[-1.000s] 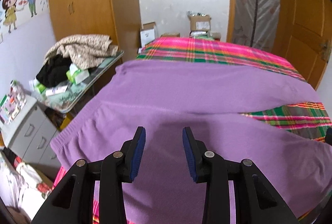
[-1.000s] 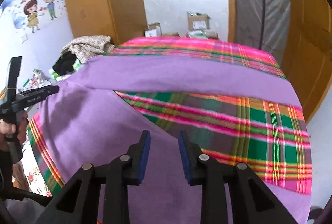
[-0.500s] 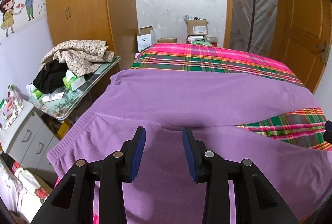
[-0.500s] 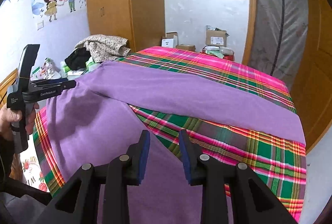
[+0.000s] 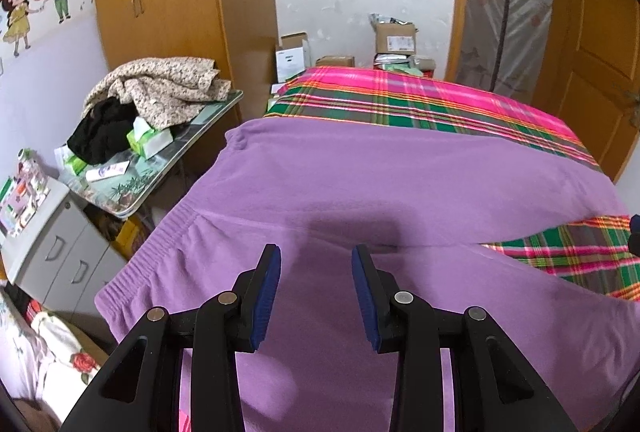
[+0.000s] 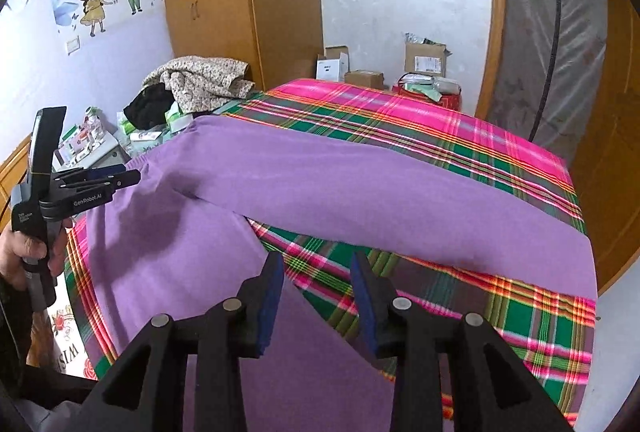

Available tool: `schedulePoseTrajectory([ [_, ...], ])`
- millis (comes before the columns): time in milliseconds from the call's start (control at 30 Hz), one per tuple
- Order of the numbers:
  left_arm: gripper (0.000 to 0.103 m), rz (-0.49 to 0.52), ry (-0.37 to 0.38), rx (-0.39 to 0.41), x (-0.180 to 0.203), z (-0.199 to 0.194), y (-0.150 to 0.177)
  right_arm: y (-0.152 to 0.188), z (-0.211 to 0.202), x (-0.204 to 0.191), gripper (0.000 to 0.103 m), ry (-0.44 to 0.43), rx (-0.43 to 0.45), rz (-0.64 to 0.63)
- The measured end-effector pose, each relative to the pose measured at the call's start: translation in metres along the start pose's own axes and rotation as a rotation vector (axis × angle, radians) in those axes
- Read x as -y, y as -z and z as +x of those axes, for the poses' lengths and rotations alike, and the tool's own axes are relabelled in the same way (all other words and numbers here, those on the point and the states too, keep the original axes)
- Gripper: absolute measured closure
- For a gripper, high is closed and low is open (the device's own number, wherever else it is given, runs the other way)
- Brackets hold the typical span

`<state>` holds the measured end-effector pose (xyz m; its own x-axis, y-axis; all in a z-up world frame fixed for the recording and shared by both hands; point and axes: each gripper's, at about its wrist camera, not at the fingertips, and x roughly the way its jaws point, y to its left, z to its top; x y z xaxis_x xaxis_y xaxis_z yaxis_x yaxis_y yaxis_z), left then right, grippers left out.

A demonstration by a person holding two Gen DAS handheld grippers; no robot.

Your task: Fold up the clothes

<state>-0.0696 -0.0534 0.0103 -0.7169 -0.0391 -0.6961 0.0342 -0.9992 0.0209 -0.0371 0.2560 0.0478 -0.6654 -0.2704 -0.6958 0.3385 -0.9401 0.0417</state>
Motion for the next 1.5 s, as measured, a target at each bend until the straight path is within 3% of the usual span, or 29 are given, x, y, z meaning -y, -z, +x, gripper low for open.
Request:
schedulePoseTrajectory([
  [567,0.061,0.038,0.008,-0.016,-0.015,0.029,-0.043,-0.041,0.061,0.006,0.062,-0.001,-0.115,-0.118],
  [767,0.059,0.01,0.015,-0.029,-0.032,0.047,-0.068,-0.058,0.08,0.016,0.062,-0.038,-0.106,-0.151],
  [900,0.046,-0.02,0.029,-0.047,-0.05,0.062,-0.082,-0.072,0.098,0.03,0.062,-0.071,-0.102,-0.154],
  [1000,0.043,-0.013,0.037,-0.053,-0.058,0.075,-0.091,-0.079,0.112,0.042,0.062,-0.108,-0.097,-0.137],
  [1133,0.042,-0.019,0.062,-0.066,-0.068,0.095,-0.104,-0.087,0.136,0.05,0.062,-0.108,-0.122,-0.154],
  [1300,0.042,-0.002,0.038,-0.082,-0.082,0.131,-0.123,-0.099,0.169,0.059,0.062,-0.113,-0.17,-0.205],
  [1500,0.041,-0.028,0.002,-0.107,-0.1,0.165,-0.138,-0.114,0.196,0.078,0.062,-0.14,-0.159,-0.193],
])
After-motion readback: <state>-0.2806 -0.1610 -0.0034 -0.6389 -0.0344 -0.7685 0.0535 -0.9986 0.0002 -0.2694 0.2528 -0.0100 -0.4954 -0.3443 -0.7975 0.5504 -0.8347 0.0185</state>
